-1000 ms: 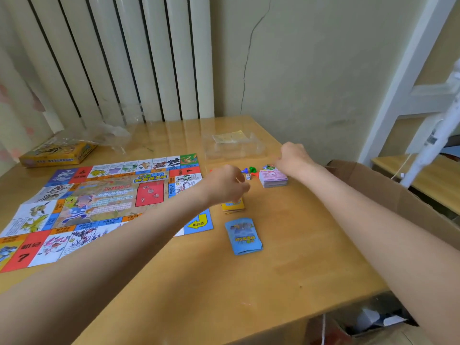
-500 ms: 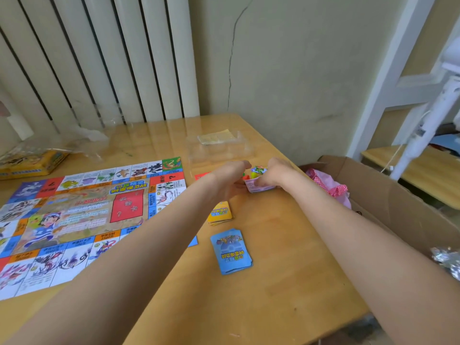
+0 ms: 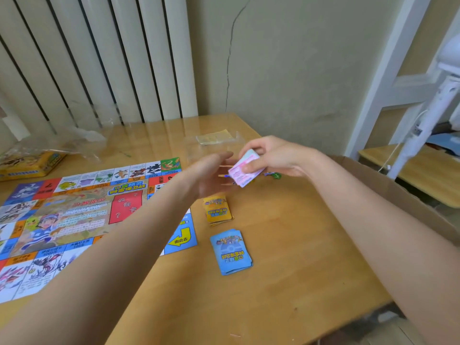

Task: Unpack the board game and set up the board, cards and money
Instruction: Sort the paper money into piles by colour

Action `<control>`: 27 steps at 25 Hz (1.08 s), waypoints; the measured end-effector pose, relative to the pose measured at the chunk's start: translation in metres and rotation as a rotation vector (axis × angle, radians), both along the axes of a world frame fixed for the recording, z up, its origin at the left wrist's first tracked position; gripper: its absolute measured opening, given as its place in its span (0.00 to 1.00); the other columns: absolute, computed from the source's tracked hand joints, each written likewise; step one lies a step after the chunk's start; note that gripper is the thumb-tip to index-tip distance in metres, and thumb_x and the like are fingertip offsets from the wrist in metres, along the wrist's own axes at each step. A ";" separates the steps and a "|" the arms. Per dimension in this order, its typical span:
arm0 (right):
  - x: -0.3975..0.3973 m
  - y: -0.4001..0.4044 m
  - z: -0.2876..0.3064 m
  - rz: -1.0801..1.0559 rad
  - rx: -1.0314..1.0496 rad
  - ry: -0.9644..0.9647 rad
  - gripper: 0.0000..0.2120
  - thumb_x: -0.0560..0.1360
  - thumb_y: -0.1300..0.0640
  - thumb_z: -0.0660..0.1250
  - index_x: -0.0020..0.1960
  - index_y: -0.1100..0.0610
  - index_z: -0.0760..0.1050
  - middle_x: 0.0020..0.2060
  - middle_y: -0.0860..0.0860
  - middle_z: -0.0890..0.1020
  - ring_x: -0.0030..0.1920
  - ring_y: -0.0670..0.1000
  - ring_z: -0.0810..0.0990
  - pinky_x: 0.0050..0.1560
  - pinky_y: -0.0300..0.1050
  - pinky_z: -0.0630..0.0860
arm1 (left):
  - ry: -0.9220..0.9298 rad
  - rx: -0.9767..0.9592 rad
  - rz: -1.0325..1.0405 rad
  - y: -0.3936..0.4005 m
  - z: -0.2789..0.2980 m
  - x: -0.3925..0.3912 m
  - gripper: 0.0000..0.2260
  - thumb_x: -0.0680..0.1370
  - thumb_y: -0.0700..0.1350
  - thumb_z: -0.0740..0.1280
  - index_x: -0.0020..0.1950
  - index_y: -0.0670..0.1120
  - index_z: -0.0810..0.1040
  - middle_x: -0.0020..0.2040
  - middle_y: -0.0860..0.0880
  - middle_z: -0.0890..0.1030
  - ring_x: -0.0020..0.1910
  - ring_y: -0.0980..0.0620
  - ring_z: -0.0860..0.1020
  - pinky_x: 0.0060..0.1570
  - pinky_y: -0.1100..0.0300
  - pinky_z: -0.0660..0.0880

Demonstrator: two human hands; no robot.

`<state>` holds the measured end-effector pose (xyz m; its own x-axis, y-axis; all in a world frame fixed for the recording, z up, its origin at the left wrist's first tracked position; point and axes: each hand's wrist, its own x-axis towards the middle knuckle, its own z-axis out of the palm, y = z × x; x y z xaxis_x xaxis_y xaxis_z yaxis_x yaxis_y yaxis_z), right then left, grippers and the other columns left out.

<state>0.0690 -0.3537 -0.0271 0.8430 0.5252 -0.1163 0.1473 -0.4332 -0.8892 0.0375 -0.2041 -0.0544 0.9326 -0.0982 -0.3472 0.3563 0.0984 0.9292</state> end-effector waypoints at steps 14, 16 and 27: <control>-0.018 0.020 -0.003 0.213 -0.051 -0.064 0.12 0.68 0.68 0.73 0.45 0.54 0.76 0.41 0.53 0.79 0.45 0.52 0.76 0.47 0.49 0.71 | 0.040 -0.260 -0.324 0.033 -0.005 -0.043 0.16 0.76 0.45 0.59 0.56 0.35 0.75 0.48 0.36 0.82 0.45 0.46 0.84 0.49 0.57 0.79; -0.018 0.021 -0.005 0.170 -0.027 -0.068 0.11 0.69 0.65 0.73 0.46 0.53 0.76 0.42 0.51 0.78 0.45 0.52 0.76 0.47 0.49 0.70 | 0.022 -0.261 -0.245 0.033 -0.006 -0.043 0.12 0.79 0.41 0.58 0.55 0.35 0.76 0.46 0.38 0.83 0.43 0.48 0.84 0.46 0.59 0.80; -0.021 0.015 -0.019 -0.056 0.094 -0.063 0.11 0.70 0.67 0.72 0.40 0.59 0.69 0.27 0.52 0.77 0.28 0.48 0.72 0.27 0.35 0.69 | -0.082 -0.161 -0.060 0.025 -0.008 -0.043 0.08 0.79 0.34 0.59 0.53 0.34 0.76 0.44 0.40 0.83 0.39 0.50 0.84 0.41 0.61 0.81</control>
<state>0.0478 -0.3391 -0.0462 0.8754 0.4831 -0.0148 0.1817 -0.3574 -0.9161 -0.0051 -0.1792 -0.0619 0.9479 -0.2028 -0.2458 0.2900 0.2295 0.9291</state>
